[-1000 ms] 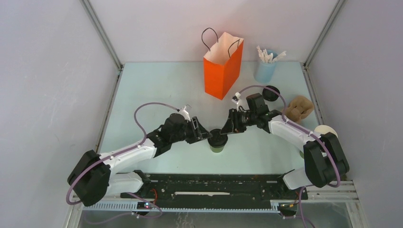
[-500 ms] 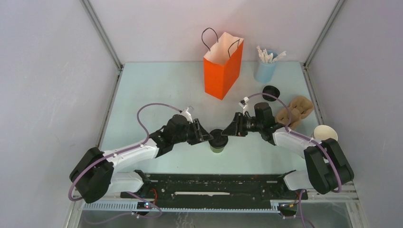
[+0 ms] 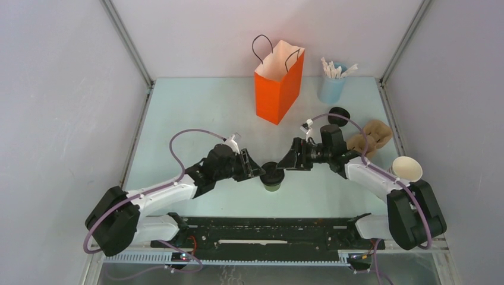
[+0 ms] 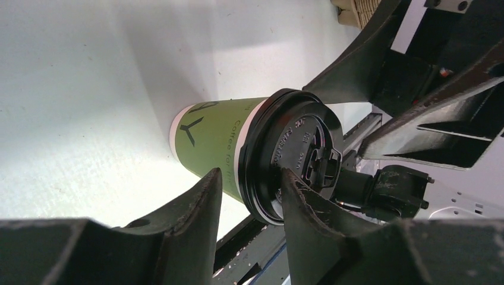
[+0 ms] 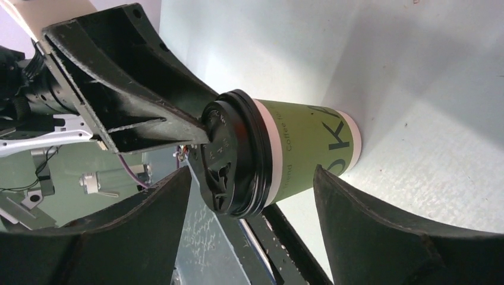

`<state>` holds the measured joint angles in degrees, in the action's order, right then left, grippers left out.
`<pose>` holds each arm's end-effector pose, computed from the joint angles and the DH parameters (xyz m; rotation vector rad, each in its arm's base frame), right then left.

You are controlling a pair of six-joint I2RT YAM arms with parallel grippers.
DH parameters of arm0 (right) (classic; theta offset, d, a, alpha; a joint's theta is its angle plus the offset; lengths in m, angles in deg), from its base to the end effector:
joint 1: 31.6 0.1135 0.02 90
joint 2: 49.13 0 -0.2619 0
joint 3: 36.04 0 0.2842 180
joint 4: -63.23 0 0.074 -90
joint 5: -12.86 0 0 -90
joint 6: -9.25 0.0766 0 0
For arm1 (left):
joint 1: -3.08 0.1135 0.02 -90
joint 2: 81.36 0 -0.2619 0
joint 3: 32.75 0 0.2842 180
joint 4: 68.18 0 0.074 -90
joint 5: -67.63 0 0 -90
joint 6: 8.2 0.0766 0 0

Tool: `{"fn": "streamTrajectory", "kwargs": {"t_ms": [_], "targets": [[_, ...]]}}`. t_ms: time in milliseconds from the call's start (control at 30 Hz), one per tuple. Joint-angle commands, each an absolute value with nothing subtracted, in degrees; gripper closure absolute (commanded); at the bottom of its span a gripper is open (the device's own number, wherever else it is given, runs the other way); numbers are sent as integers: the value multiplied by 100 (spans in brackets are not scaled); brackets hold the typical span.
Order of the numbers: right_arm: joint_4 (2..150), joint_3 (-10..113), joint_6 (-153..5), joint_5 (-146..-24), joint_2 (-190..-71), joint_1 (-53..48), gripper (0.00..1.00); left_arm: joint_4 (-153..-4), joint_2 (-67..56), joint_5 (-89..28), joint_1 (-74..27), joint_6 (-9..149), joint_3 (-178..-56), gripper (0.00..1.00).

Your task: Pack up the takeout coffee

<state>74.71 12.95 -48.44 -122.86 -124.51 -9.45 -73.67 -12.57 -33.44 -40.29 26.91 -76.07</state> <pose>0.2656 0.1673 0.1623 -0.2703 2.3466 1.3850 0.2151 -0.2234 0.1587 -0.1075 2.3502 -1.1548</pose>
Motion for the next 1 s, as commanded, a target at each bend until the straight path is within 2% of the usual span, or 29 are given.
{"fn": "streamTrajectory", "kwargs": {"t_ms": [0, 67, 200, 333, 433, 567, 700, 800, 900, 967], "targets": [[8131, 1428, -5224, -12432, -12361, -874, 16, -7992, -1266, -3176, -4058, 3047, -7725, 54], [7946, 1279, -5177, -12476, -12406, -889, 18, -7987, -1235, -3170, -4052, 3056, -7738, 54], [7187, 850, -4841, -12735, -12698, -1075, 39, -7948, -1143, -3214, -4052, 3032, -7746, 54], [6411, 288, -4584, -12762, -12994, -1158, 46, -7907, -1116, -3133, -4065, 3030, -7641, 55], [6191, 43, -4551, -12622, -13152, -1300, 47, -7840, -1044, -3078, -4068, 2981, -7498, 55], [6629, 334, -4656, -12446, -12864, -1195, 45, -7788, -1001, -3166, -4060, 2966, -7528, 55], [6569, 619, -4382, -12739, -12460, -1109, 32, -7885, -1099, -3211, -4063, 3007, -7717, 55], [6420, 831, -4220, -12765, -12640, -1156, 22, -7946, -1131, -3196, -4068, 3051, -7784, 54], [6393, 1214, -4206, -12911, -13118, -1129, 22, -7966, -1086, -3196, -4069, 3073, -7798, 54], [6190, 1354, -4100, -13027, -13461, -1118, 25, -7960, -1049, -3196, -4069, 3098, -7794, 54]]}}
